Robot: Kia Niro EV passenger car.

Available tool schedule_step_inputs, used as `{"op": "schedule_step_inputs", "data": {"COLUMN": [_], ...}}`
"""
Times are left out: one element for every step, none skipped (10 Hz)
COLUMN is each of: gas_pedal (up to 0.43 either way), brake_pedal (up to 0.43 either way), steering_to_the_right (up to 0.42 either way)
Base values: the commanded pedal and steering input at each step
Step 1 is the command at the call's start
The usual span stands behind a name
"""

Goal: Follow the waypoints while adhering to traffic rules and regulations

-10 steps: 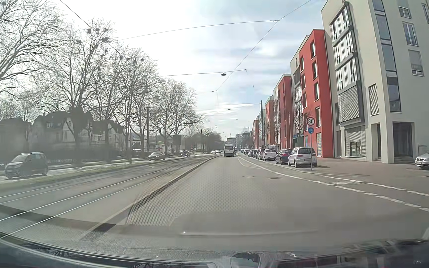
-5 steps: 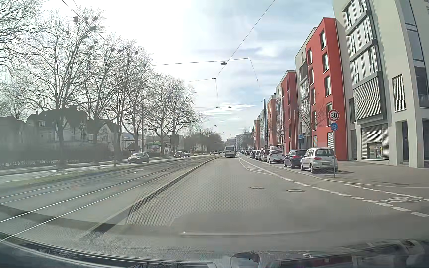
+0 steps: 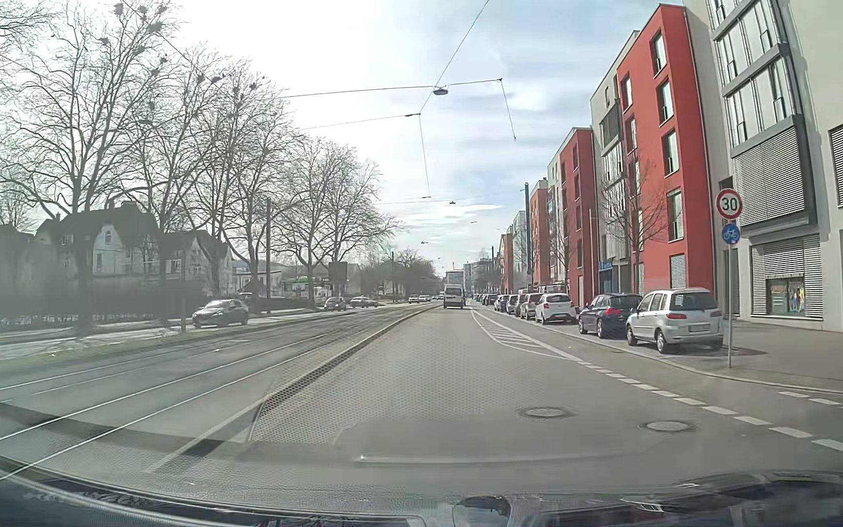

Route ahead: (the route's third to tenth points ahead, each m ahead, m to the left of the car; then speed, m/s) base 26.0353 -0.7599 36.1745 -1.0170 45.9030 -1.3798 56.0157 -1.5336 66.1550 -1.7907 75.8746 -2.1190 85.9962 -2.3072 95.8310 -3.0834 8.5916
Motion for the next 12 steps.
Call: {"op": "schedule_step_inputs", "data": {"gas_pedal": [0.087,0.087,0.087,0.087,0.000,0.000,0.000,0.000,0.000,0.000,0.000,0.000], "brake_pedal": [0.000,0.000,0.000,0.000,0.000,0.000,0.000,0.000,0.000,0.000,0.000,0.000], "steering_to_the_right": [0.000,0.000,0.000,0.000,0.000,0.000,0.000,0.000,0.001,0.000,0.000,0.000]}}
